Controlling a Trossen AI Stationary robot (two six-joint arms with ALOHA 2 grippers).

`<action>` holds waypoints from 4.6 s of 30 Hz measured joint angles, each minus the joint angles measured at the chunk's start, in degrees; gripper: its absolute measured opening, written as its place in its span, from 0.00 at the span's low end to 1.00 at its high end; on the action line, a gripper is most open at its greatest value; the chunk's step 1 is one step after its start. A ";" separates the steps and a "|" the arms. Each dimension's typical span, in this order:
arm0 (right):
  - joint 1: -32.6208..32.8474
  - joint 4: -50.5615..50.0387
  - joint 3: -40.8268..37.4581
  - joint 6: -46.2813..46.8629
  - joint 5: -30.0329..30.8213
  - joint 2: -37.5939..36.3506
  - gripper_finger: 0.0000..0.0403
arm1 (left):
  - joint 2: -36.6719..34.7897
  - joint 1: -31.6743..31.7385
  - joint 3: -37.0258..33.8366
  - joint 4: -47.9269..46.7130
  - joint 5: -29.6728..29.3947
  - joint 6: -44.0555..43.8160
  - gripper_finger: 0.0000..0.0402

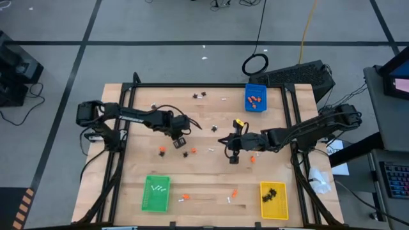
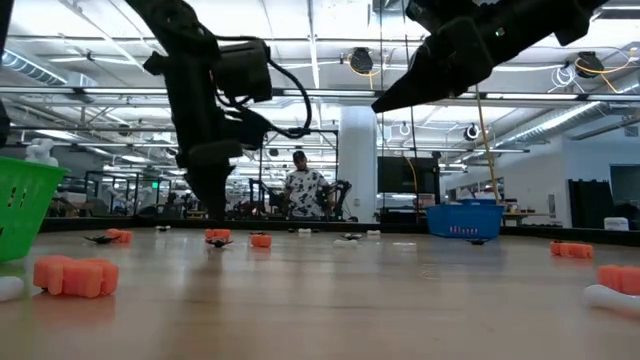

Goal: Sort Halloween decoration
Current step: Adjust the green bin into the bottom left, then put the orange toy skeleton into the blue bin

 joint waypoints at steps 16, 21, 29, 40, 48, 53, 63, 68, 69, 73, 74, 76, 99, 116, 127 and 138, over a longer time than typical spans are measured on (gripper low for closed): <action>-2.47 -1.74 0.00 -1.96 -0.02 -1.22 0.00 | 4.09 3.31 -1.73 4.24 0.47 1.45 0.24; -2.49 -4.53 0.00 -2.80 -0.06 -1.70 0.00 | 4.10 3.31 -1.93 6.52 2.09 4.10 0.07; -2.49 -12.43 -4.04 -0.46 0.02 -10.64 0.00 | 4.41 1.69 -0.14 15.60 6.65 4.03 0.03; -4.20 -6.14 -18.66 2.47 3.28 -31.76 0.00 | 4.96 1.04 10.44 27.31 7.78 5.19 0.03; -4.20 -6.82 -19.67 2.22 3.46 -36.81 0.00 | 13.51 1.84 23.34 29.47 7.63 9.59 0.03; -4.16 -7.08 -19.69 1.94 4.37 -37.03 0.00 | 20.92 3.46 29.56 35.34 7.48 11.89 0.03; -3.93 -7.15 -19.69 1.58 6.48 -38.74 0.00 | 33.11 6.40 40.17 42.34 8.76 11.40 0.02; -3.91 -7.54 -19.69 1.52 6.50 -39.38 0.00 | 38.84 6.93 47.42 42.04 9.44 11.43 0.03; -3.91 -8.05 -19.69 1.66 6.47 -39.43 0.00 | 39.14 7.03 47.92 41.74 9.87 11.45 0.03; -3.91 -11.06 -19.69 3.26 6.45 -39.49 0.00 | 38.73 6.95 48.15 38.53 12.92 14.15 0.01; -3.91 -11.49 -19.69 3.54 6.43 -39.47 0.00 | 38.26 6.65 48.12 36.53 13.97 14.81 0.00; -3.91 -12.47 -19.69 3.97 6.38 -39.47 0.00 | 37.50 5.85 48.13 33.04 14.69 16.91 0.00; -4.00 -12.39 -19.67 10.67 5.34 -34.21 0.00 | 20.90 -1.15 16.63 55.30 5.44 15.89 0.00; -17.34 -10.01 -10.95 5.14 -10.03 -9.47 0.13 | -6.39 -3.65 -21.03 70.51 3.85 15.96 0.00; -27.30 -34.52 11.73 -11.76 -18.16 8.82 0.37 | -8.82 -4.62 -25.64 70.28 3.93 20.03 0.00; -29.33 -46.97 28.56 -27.65 -18.20 25.73 0.39 | -8.77 -4.58 -25.64 67.65 4.42 20.97 0.00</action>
